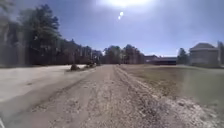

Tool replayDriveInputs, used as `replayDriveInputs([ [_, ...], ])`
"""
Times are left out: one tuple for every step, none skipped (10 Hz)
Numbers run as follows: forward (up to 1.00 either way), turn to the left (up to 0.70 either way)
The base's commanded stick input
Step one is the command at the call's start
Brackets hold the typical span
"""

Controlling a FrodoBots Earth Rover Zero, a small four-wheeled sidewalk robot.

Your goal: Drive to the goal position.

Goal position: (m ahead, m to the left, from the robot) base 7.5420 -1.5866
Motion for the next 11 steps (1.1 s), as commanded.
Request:
replayDriveInputs([
  [0.70,0.01],
  [0.70,0.03],
  [0.70,0.03],
  [0.70,0.03],
  [0.70,-0.21],
  [0.70,-0.34],
  [0.70,-0.35],
  [0.70,-0.07],
  [0.70,0.01],
  [0.69,0.03],
  [0.70,0.03],
])
